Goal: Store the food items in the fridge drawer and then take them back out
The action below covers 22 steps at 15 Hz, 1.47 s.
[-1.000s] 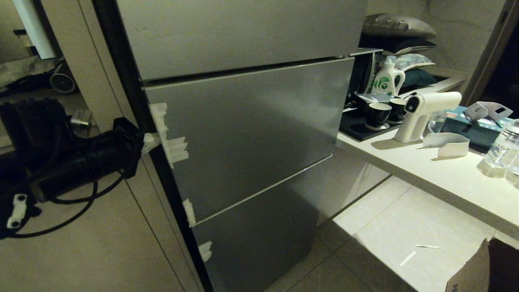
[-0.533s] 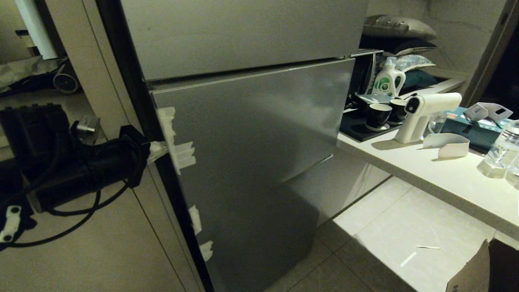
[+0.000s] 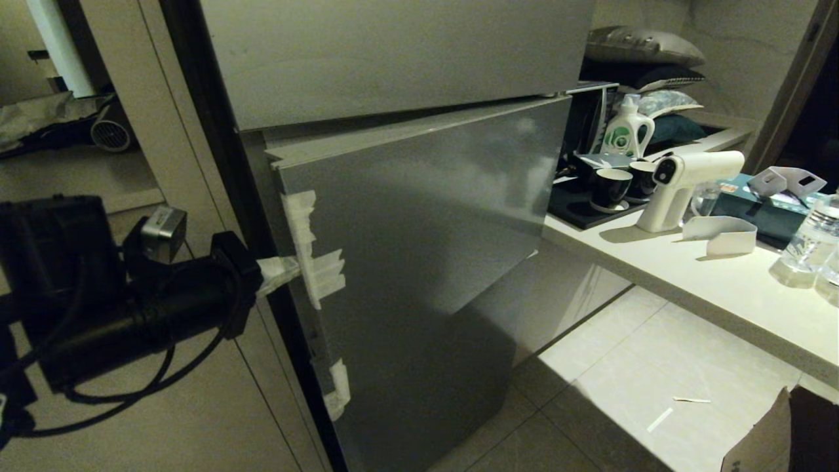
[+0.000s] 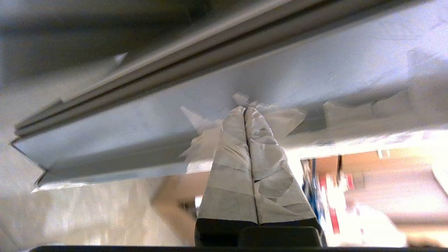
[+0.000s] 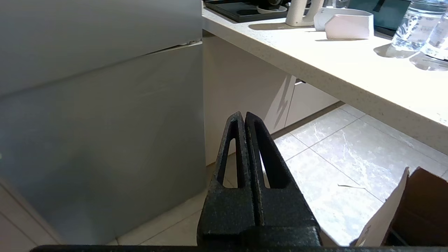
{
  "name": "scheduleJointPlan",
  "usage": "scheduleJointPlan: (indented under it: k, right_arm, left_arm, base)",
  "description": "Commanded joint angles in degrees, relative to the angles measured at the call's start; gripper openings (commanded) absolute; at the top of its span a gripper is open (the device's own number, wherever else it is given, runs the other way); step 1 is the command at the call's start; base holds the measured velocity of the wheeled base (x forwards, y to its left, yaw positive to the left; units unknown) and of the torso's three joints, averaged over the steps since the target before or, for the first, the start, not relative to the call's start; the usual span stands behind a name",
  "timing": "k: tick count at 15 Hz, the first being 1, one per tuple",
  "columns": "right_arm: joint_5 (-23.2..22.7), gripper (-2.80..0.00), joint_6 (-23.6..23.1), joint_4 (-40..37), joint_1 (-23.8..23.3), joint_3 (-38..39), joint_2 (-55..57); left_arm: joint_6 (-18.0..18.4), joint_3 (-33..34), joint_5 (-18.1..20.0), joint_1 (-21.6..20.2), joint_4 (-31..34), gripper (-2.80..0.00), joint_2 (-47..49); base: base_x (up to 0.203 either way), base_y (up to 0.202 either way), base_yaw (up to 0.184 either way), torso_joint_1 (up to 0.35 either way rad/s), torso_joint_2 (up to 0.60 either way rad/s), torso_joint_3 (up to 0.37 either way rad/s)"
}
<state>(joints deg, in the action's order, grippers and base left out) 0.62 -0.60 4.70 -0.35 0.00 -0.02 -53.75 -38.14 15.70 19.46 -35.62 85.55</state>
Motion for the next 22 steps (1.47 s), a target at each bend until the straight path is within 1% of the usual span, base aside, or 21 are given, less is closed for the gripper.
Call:
scheduleJointPlan:
  k: [1,3,7,8,10,12,14,15,16,17,18,20,21,22]
  right_arm:
    - [-0.01,-2.80,-0.02,0.05,0.00,1.67,-0.06]
    - [-0.09,-2.80,-0.11,-0.04,0.00,1.67,-0.06]
    - [-0.09,-2.80,-0.11,-0.04,0.00,1.67,-0.06]
    - [-0.09,-2.80,-0.11,-0.04,0.00,1.67,-0.06]
    - [-0.09,-2.80,-0.18,-0.04,0.00,1.67,-0.06]
    - [-0.10,-2.80,-0.28,-0.13,0.00,1.67,-0.06]
    - [-0.18,-2.80,-0.37,-0.13,0.00,1.67,-0.06]
    - [-0.09,-2.80,-0.19,-0.13,0.00,1.67,-0.06]
    - [-0.09,-2.80,-0.11,-0.13,0.00,1.67,-0.06]
    - [-0.09,-2.80,-0.19,-0.13,0.00,1.67,-0.06]
    - [-0.09,-2.80,-0.19,-0.13,0.00,1.67,-0.06]
    - [-0.09,-2.80,-0.19,-0.13,0.00,1.67,-0.06]
    - [-0.09,-2.80,-0.11,-0.13,0.00,1.67,-0.06]
    - [-0.09,-2.80,-0.11,-0.13,0.00,1.67,-0.06]
  left_arm:
    - [-0.30,2.37,-0.30,4.62,0.02,-2.80,-2.51]
    - [-0.30,3.92,-0.97,10.27,0.03,-2.80,-4.07]
    - [-0.39,7.58,-5.66,24.55,0.03,-2.80,-7.56]
    - [-0.32,9.12,-6.26,26.59,0.02,-2.80,-9.84]
    - [-0.13,11.02,-6.79,27.79,0.31,-2.80,-13.94]
    - [0.36,12.26,-6.92,27.96,0.71,-2.80,-18.03]
    - [1.58,11.95,-6.92,27.98,3.25,-2.80,-20.46]
    - [2.74,12.27,-7.03,27.86,4.18,-2.80,-21.61]
    - [4.62,12.36,-7.97,27.39,5.54,-2.80,-22.53]
    - [7.13,12.19,-11.19,27.25,7.85,-2.80,-23.22]
    - [11.12,11.97,-14.75,27.22,10.52,-2.80,-24.08]
    - [20.46,11.49,-23.58,27.20,15.73,-2.80,-26.50]
    - [23.43,10.54,-26.65,27.15,18.54,-2.80,-28.79]
    - [24.89,8.95,-28.17,26.93,21.57,-2.80,-31.38]
  base:
    - [0.000,0.000,0.000,0.000,0.00,0.000]
    - [0.000,0.000,0.000,0.000,0.00,0.000]
    - [0.000,0.000,0.000,0.000,0.00,0.000]
    - [0.000,0.000,0.000,0.000,0.00,0.000]
    - [0.000,0.000,0.000,0.000,0.00,0.000]
    - [0.000,0.000,0.000,0.000,0.00,0.000]
    - [0.000,0.000,0.000,0.000,0.00,0.000]
    - [0.000,0.000,0.000,0.000,0.00,0.000]
    - [0.000,0.000,0.000,0.000,0.00,0.000]
    - [0.000,0.000,0.000,0.000,0.00,0.000]
    - [0.000,0.000,0.000,0.000,0.00,0.000]
    - [0.000,0.000,0.000,0.000,0.00,0.000]
    - [0.000,0.000,0.000,0.000,0.00,0.000]
    - [0.000,0.000,0.000,0.000,0.00,0.000]
